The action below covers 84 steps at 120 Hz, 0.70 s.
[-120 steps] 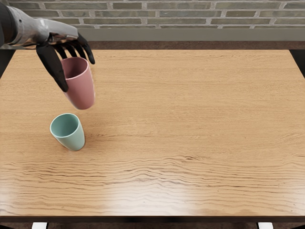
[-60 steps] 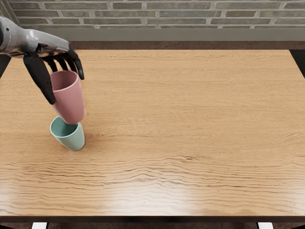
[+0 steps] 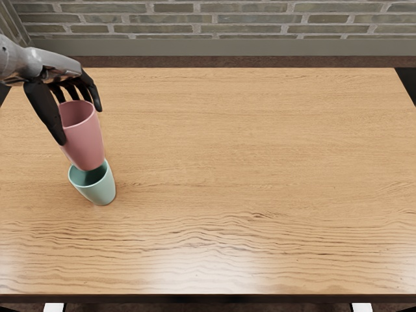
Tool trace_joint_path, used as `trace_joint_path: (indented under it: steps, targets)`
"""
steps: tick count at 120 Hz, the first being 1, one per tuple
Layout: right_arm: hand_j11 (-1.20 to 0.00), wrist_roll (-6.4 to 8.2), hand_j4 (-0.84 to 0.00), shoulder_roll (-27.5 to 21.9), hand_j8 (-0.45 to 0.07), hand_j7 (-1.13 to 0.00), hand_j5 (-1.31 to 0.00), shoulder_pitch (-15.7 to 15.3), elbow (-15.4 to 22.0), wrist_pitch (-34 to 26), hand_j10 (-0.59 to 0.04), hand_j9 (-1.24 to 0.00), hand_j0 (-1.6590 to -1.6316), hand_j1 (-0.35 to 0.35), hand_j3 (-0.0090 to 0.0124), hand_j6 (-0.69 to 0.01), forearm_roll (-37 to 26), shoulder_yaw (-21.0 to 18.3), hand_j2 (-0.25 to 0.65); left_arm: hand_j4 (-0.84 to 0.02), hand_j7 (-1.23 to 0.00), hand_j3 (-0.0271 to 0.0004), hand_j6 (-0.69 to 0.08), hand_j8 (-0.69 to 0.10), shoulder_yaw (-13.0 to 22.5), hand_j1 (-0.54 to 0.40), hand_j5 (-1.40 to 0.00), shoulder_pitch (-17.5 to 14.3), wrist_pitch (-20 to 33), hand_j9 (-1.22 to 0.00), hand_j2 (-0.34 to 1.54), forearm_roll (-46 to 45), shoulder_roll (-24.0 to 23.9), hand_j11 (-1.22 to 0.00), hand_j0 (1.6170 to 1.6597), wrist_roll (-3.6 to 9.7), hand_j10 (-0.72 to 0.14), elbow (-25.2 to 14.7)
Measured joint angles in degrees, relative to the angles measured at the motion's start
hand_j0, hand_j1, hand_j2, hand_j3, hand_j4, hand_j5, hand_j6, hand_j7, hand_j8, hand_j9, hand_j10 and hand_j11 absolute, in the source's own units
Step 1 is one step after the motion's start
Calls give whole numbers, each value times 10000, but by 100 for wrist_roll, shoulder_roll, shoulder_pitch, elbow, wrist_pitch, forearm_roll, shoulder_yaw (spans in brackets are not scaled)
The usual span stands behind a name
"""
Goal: Pick up cup and place in cup with left hand
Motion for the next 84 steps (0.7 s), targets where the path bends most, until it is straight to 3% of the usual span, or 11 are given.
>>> trace_joint_path:
  steps: [43, 84]
  targets:
    - [0, -1, -1, 0, -1, 0, 0, 1, 0, 0, -1, 0, -16581, -3490, 0, -1, 1, 0, -1, -4921, -6767, 0, -3234, -2920, 379, -1360, -6807, 61, 361, -6701, 1924, 64, -260, -6692, 16558, -4, -4281, 43]
    - [0, 3, -1, 0, -1, 0, 0, 0, 0, 0, -1, 0, -16581, -3490, 0, -1, -1, -1, -1, -4905, -6739, 0, -3253, -2943, 486, -1387, -6789, 254, 537, -6664, 1978, 69, -435, -6664, 16560, -7, -4302, 95]
